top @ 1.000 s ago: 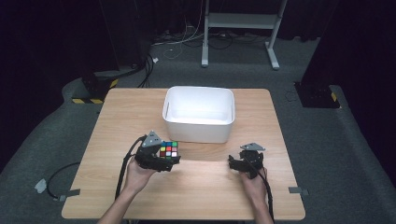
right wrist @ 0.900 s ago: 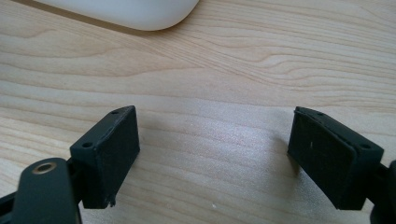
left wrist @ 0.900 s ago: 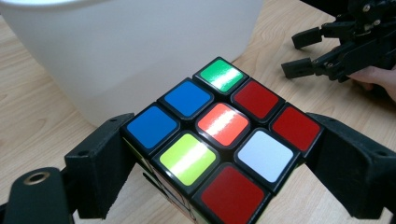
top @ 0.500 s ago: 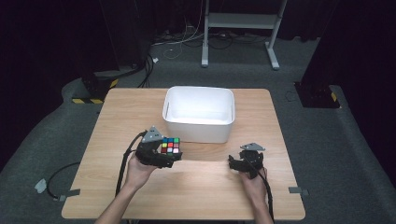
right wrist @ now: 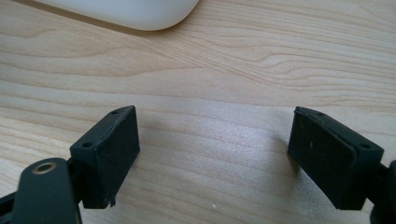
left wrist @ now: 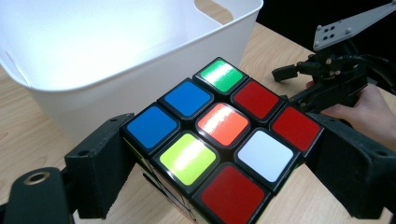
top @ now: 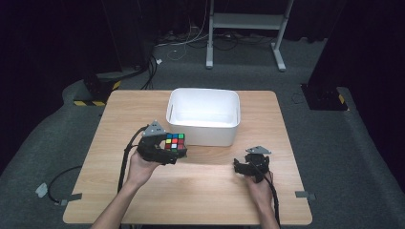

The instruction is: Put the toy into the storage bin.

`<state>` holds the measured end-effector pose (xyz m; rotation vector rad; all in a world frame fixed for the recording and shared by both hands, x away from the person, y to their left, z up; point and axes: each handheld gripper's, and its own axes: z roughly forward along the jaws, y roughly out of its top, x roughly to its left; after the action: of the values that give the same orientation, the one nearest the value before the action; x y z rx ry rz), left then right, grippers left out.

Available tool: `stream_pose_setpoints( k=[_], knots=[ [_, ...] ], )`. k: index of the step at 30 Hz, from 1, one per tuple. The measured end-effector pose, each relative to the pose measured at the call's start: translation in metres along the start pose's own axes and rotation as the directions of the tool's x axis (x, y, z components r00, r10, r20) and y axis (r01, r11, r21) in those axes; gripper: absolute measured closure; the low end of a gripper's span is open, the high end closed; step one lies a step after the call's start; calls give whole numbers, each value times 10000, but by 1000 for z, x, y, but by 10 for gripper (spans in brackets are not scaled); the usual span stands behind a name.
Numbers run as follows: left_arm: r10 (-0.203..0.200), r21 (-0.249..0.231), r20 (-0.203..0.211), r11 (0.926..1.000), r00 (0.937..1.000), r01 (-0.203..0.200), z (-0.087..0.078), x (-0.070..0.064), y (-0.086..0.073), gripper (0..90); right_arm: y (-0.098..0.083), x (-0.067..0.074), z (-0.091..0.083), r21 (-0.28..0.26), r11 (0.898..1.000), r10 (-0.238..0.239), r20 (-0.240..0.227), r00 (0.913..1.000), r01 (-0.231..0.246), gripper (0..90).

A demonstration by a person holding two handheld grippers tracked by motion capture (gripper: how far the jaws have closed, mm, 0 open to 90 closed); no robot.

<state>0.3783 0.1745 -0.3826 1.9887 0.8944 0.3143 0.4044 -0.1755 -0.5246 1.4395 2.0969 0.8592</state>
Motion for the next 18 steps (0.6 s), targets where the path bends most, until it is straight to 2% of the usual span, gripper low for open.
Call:
stream_pose_setpoints(
  k=[8,18],
  knots=[
    [136,-195,200,9997,9997,-132,-8,1,21,125,0,0,0,0,10000,1,-2,10000,-1,162],
    [-20,-322,477,9995,9989,35,-9,6,33,125,0,0,0,-7,10000,-7,-19,10000,7,162]
  ],
)
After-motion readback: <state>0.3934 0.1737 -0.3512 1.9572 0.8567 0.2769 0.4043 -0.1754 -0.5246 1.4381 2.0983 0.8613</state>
